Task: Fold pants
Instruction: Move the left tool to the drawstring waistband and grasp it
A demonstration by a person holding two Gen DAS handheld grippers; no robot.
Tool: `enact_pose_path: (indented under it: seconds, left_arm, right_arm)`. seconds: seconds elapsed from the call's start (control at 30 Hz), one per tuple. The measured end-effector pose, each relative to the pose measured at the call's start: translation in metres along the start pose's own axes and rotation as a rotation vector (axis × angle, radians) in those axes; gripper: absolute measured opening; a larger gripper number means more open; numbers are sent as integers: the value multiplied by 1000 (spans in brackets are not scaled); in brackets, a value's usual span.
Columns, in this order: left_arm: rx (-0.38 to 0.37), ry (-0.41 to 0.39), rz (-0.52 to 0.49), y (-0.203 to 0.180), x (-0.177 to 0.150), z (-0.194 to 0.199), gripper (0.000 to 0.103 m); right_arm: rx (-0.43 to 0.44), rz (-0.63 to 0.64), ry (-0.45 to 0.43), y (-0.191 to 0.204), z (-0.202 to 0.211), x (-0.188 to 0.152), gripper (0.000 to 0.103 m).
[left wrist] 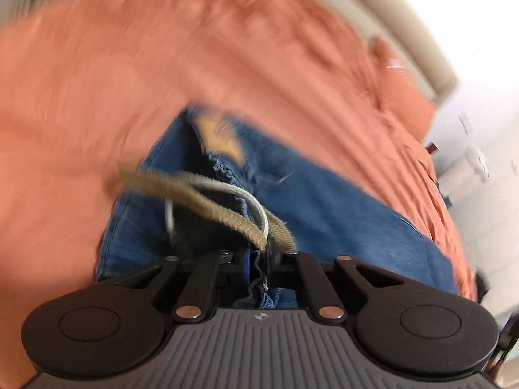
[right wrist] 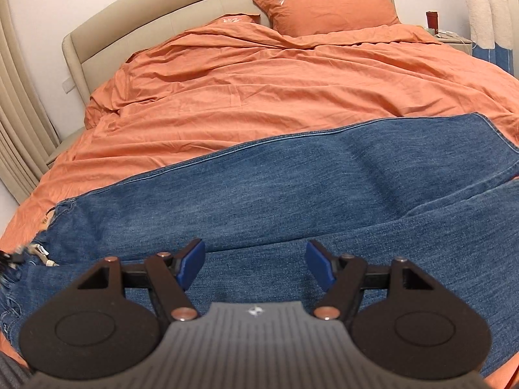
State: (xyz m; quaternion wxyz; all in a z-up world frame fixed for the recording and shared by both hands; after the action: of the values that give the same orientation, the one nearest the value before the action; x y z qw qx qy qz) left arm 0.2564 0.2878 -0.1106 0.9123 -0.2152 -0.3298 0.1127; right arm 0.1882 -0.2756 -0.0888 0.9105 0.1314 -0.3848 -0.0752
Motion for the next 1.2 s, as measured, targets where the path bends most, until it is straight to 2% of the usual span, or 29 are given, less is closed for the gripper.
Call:
enact_pose_path:
  seconds: [0.07, 0.13, 0.3, 0.47, 0.57, 0.63, 0.73, 0.8, 0.87, 0.93, 1.03, 1.07, 1.1, 1.2]
  left_arm:
    - [80, -38, -42, -11, 5, 22, 6]
    - [177, -33, -84, -8, 7, 30, 6]
    - [295, 86, -102, 18, -12, -11, 6]
    - [363, 176, -156, 31, -25, -42, 8]
    - [392, 203, -194, 29, -27, -44, 13]
    - [426, 205, -236, 22, -22, -36, 29]
    - [452, 194, -316, 9, -16, -15, 33]
    - [425, 208, -385, -6, -16, 2, 34]
    - [379, 257, -433, -17, -26, 11, 40]
    - [404, 280, -474, -18, -37, 12, 53]
    - [439, 348, -486, -9, -58, 8, 53]
    - [456, 376, -456, -2, -62, 6, 51]
    - [478, 429, -422, 7, -69, 0, 41]
    - [537, 488, -398, 21, -86, -4, 39]
  right_arm:
    - [-1, -2, -2, -1, 2, 0, 66]
    - [0, -1, -9, 0, 4, 1, 66]
    - [-2, -2, -26, -1, 9, 0, 66]
    - [-9, -23, -23, -4, 9, -1, 66]
    - [-13, -33, -30, -6, 10, 0, 66]
    - [-18, -37, -26, -7, 9, 0, 66]
    - [-31, -40, -18, -9, 9, 1, 67]
    - [-31, -42, -19, -8, 13, 1, 71]
    - [-26, -43, -38, -8, 20, 1, 72]
    - [-22, -45, -59, -8, 28, 2, 73]
    - [-21, -48, -78, -8, 36, 3, 73]
    - [-24, -48, -83, -8, 38, 3, 73]
    - [-26, -49, -89, -8, 41, 3, 73]
    - [-33, -49, -110, -8, 48, 4, 73]
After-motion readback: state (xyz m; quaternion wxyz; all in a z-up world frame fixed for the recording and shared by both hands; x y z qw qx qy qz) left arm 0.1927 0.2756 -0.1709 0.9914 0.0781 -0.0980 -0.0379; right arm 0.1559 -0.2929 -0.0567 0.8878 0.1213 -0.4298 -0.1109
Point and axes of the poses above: each gripper's, at about its wrist camera, not at the fingertips, and z roughly against the way its jaws point, y to its left, x to its top, the point moved 7 cm from there along -z, roughly the way its jaws point, and after that the axes turned 3 degrees about x, right-handed, at the moved point
